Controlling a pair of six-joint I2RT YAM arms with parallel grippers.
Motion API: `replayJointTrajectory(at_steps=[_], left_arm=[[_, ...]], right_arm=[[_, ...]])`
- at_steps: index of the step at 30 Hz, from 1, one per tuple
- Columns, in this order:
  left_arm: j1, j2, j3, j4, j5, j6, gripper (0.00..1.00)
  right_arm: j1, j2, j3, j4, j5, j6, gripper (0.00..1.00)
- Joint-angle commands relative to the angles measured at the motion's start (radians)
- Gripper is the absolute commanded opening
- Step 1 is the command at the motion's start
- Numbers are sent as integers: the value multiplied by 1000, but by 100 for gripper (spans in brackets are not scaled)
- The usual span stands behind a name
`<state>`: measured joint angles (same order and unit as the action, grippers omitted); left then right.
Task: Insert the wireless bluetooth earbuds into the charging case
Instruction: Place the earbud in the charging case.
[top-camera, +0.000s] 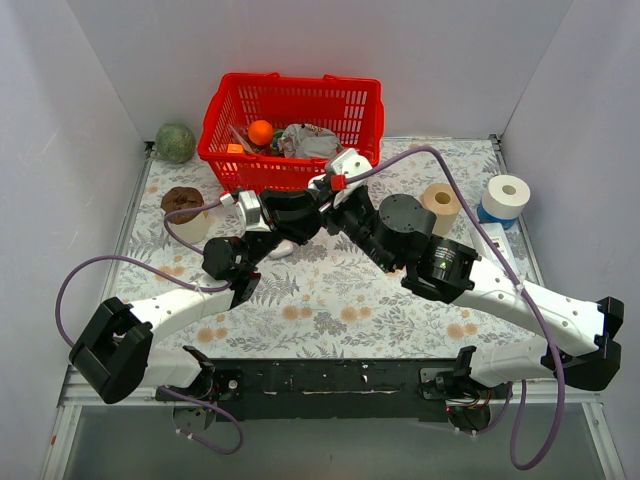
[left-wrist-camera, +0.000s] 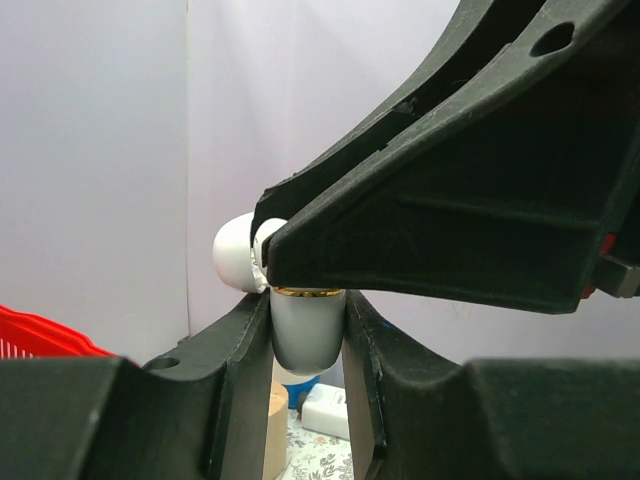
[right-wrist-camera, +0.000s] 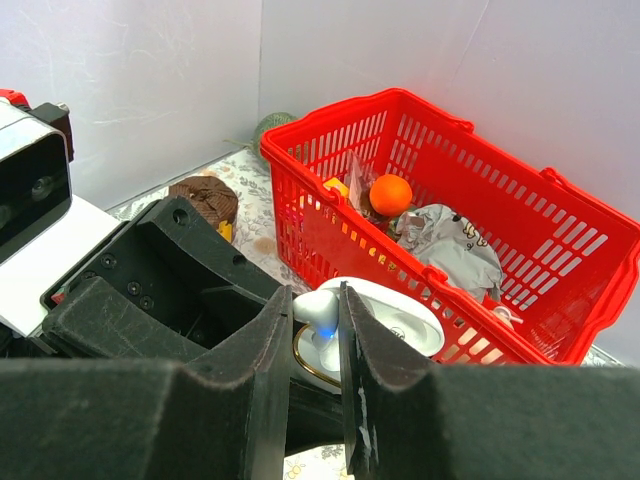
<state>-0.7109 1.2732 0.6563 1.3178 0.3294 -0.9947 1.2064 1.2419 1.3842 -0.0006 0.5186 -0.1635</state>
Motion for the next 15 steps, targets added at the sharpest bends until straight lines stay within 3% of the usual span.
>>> replayJointTrajectory(at_steps=[1,3,4,6,14,15], left_arm=[[1,-18,12,213,-7,11,0],[1,-20,14,210,-4,11,0],[1,-20,13,210,-6,11,0],[1,-21,9,210,-6,11,0],[1,-28,-9,210,-12,16,0],[1,-28,-9,207,-12,16,0]], right_arm=[[8,-12,24,2,-26,9,1],[7,-12,33,-33,-28,18,1],[7,-10,39,-39,-26,24,21],[7,-6,62,-62,3,42,37],[7,-7,140,-98,95,94,57],[7,-7,148,-108,96,97,76]])
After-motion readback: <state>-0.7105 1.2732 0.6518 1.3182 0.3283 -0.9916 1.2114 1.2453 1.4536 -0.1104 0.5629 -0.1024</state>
